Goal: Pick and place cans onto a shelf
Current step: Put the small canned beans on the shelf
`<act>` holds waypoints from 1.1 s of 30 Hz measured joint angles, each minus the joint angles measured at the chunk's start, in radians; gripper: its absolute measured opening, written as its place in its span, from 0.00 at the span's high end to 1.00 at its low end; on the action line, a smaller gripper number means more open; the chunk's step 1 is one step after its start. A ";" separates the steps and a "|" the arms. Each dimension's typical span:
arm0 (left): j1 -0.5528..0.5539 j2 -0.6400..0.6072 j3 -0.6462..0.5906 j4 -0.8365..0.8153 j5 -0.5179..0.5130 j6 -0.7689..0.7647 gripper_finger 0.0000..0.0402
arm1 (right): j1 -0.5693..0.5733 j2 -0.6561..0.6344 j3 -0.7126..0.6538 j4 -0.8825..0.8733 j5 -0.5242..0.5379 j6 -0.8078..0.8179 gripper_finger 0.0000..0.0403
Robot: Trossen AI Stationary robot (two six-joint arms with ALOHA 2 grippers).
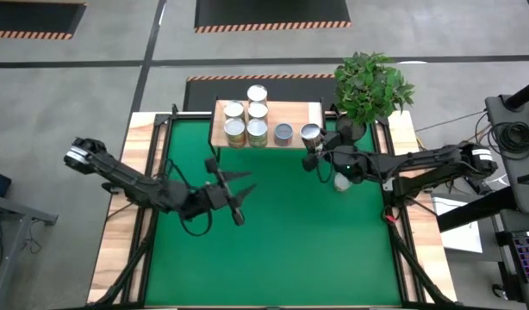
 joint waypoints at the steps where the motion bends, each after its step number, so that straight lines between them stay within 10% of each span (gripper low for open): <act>1: 0.001 -0.012 -0.001 0.008 -0.025 0.015 0.71 | 0.000 0.007 0.000 0.001 0.001 0.021 0.33; 33: 0.005 -0.058 -0.002 0.007 -0.070 0.019 0.71 | -0.004 0.159 0.000 0.099 0.129 0.057 0.14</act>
